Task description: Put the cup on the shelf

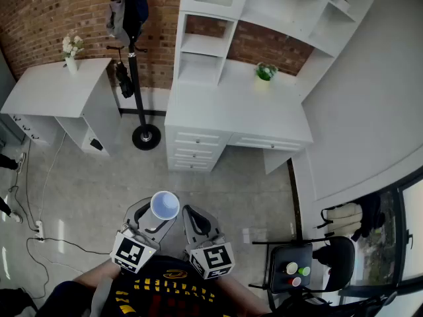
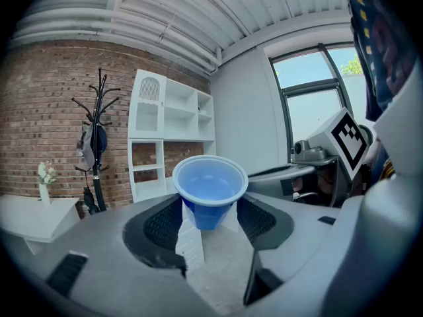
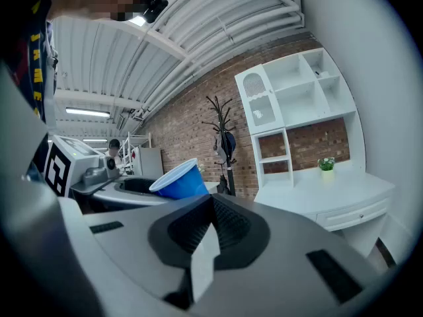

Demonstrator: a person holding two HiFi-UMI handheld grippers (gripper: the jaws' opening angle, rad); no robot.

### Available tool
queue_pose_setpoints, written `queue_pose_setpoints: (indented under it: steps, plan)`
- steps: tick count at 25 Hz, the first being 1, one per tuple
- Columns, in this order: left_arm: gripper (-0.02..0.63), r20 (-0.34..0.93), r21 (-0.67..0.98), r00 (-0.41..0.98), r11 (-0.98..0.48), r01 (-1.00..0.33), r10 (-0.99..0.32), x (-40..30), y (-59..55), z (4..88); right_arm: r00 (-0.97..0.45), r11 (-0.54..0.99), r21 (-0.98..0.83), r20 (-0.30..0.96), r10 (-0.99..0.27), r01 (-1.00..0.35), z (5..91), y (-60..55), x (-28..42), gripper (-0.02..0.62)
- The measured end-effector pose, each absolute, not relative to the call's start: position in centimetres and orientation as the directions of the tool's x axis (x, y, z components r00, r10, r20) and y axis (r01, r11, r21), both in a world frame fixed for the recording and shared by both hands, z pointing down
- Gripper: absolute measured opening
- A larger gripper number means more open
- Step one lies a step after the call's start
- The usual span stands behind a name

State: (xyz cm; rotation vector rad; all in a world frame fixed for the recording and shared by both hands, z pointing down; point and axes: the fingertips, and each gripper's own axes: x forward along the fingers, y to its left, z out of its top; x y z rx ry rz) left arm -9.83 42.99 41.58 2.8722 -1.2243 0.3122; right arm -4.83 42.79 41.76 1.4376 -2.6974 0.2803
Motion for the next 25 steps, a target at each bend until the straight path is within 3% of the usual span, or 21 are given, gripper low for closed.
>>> queue_pose_setpoints:
  steps: [15, 25]
  plan:
    - [0.259, 0.166, -0.056, 0.692, -0.707, -0.705, -0.703, -13.5, 42.5, 40.9, -0.523, 0.508, -0.136, 0.118, -0.844, -0.851, 40.4, 41.9, -7.8, -0.006]
    - [0.259, 0.164, -0.025, 0.728, -0.741, -0.671, -0.665, -17.9, 41.3, 42.0, -0.470, 0.449, -0.145, 0.178, -0.865, -0.882, 42.1, 41.1, -11.7, -0.006]
